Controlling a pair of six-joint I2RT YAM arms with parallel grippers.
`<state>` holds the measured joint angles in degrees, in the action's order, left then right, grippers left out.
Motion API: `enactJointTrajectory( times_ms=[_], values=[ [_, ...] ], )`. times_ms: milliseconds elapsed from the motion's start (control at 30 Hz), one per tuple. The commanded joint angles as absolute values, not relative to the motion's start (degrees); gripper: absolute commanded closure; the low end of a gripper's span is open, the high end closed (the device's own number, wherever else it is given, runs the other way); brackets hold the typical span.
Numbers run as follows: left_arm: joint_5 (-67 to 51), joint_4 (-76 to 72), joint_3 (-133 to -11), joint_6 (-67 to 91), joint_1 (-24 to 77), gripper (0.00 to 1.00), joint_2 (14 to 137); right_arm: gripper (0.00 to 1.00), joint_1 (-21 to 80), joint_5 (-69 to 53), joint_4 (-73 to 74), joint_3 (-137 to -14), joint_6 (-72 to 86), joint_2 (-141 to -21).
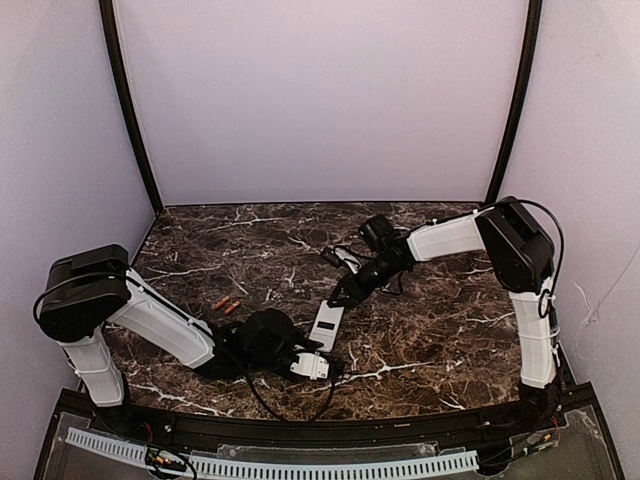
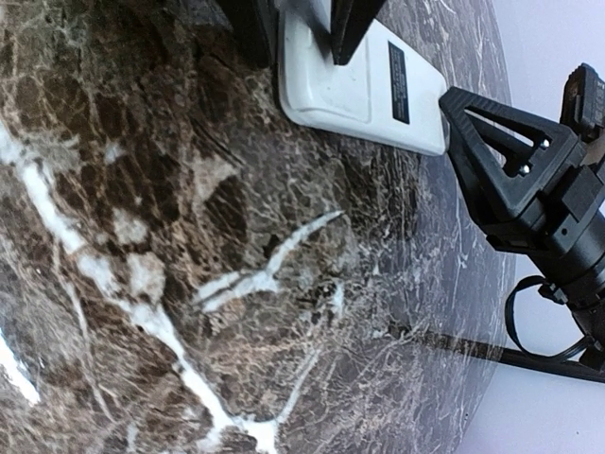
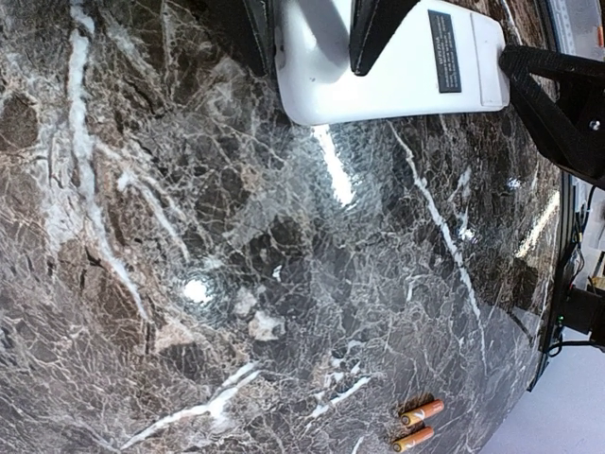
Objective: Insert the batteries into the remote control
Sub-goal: Remove the battery cover from the remote control.
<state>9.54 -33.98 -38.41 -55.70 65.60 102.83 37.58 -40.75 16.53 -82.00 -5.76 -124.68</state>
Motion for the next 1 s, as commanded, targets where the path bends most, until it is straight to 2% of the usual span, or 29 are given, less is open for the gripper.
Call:
enactJointTrajectory(
  times_ms=[0, 333, 733, 967],
  values=[
    [10.58, -31.86, -36.51, -54.74, 66.18, 0.78, 100.73, 0.74, 38.22, -40.36, 18.75, -82.53, -6.24, -126.76],
    [11.61, -32.62, -35.34, -53.82, 66.88, 0.82, 100.56, 0.75, 38.16, -40.34, 18.89, -82.59, -6.17, -126.78],
    [11.91, -25.46, -33.43, -50.98, 69.04, 0.85, 95.54, 0.76, 38.23, -39.9, 19.19, -83.06, -6.23, -127.03],
    [13.08, -30.73, -31.71, -49.81, 69.08, 0.61, 92.4, 0.76, 38.19, -40.43, 19.34, -83.32, -6.14, -127.11]
  ],
)
